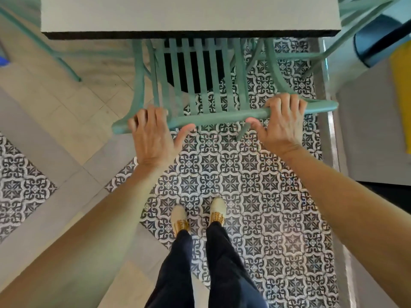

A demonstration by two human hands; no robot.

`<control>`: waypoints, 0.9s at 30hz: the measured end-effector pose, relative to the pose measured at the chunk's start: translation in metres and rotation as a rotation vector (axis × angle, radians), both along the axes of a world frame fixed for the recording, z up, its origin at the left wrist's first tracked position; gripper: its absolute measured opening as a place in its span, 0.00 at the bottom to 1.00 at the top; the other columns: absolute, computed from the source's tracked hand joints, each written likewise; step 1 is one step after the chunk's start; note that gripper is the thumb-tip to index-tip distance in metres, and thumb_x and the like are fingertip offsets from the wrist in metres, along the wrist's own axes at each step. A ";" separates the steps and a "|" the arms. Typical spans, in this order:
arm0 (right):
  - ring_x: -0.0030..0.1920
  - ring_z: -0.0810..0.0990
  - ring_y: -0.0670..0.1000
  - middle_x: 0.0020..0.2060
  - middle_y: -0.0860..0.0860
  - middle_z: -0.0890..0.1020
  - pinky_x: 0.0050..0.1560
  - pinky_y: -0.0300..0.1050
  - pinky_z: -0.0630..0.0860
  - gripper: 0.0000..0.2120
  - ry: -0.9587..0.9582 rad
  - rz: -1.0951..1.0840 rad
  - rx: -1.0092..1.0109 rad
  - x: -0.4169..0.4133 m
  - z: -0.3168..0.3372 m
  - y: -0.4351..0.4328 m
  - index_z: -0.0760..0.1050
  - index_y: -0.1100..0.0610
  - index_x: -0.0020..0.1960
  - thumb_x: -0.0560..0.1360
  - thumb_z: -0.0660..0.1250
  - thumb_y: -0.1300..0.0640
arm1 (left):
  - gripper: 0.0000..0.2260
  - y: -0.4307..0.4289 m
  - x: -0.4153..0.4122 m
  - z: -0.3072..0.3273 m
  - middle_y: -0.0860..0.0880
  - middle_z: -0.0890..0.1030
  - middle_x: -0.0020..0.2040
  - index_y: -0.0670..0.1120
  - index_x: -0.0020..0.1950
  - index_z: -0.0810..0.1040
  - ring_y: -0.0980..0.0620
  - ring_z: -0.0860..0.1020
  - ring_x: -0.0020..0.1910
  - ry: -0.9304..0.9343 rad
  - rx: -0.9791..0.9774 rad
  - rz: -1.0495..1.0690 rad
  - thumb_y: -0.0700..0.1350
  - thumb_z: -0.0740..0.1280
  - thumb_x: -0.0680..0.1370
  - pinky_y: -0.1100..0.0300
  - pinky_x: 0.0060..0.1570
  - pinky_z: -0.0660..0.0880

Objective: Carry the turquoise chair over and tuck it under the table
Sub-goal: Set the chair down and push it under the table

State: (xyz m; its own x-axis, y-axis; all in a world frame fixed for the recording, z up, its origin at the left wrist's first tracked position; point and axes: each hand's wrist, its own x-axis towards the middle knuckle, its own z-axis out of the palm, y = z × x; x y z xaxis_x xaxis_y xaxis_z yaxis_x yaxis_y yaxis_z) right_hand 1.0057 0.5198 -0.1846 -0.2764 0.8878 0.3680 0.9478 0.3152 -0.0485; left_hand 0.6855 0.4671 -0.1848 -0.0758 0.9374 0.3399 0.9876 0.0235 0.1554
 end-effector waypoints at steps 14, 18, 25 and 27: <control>0.47 0.71 0.57 0.48 0.58 0.74 0.53 0.55 0.66 0.33 -0.008 -0.056 -0.019 -0.030 0.007 -0.030 0.70 0.58 0.51 0.82 0.49 0.28 | 0.32 -0.014 -0.029 0.006 0.44 0.74 0.46 0.43 0.49 0.74 0.45 0.69 0.45 0.024 0.002 -0.046 0.74 0.55 0.80 0.49 0.51 0.62; 0.48 0.71 0.57 0.47 0.57 0.74 0.53 0.55 0.67 0.32 0.023 -0.078 -0.067 -0.046 0.008 -0.046 0.70 0.58 0.51 0.81 0.50 0.28 | 0.32 -0.023 -0.046 0.008 0.43 0.74 0.46 0.42 0.50 0.73 0.44 0.70 0.46 0.028 -0.003 -0.063 0.73 0.59 0.79 0.49 0.52 0.62; 0.48 0.71 0.56 0.48 0.56 0.75 0.53 0.56 0.68 0.34 0.043 -0.101 -0.055 -0.061 0.001 -0.065 0.71 0.58 0.51 0.81 0.50 0.27 | 0.33 -0.034 -0.062 0.008 0.43 0.73 0.46 0.41 0.50 0.72 0.45 0.67 0.45 0.017 -0.041 -0.079 0.73 0.58 0.79 0.49 0.51 0.62; 0.47 0.70 0.56 0.48 0.55 0.75 0.53 0.55 0.67 0.34 0.042 -0.090 -0.043 -0.057 -0.001 -0.064 0.70 0.57 0.51 0.81 0.49 0.26 | 0.34 -0.038 -0.058 0.008 0.43 0.73 0.46 0.41 0.50 0.73 0.45 0.68 0.45 0.005 -0.050 -0.069 0.74 0.57 0.79 0.49 0.51 0.63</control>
State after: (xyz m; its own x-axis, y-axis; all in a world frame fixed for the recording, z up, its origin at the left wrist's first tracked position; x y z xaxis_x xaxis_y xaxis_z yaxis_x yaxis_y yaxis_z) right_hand 0.9485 0.4553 -0.1854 -0.1799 0.9235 0.3388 0.9690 0.2256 -0.1004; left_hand 0.6274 0.4291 -0.1772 -0.0087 0.9563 0.2923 0.9879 -0.0370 0.1506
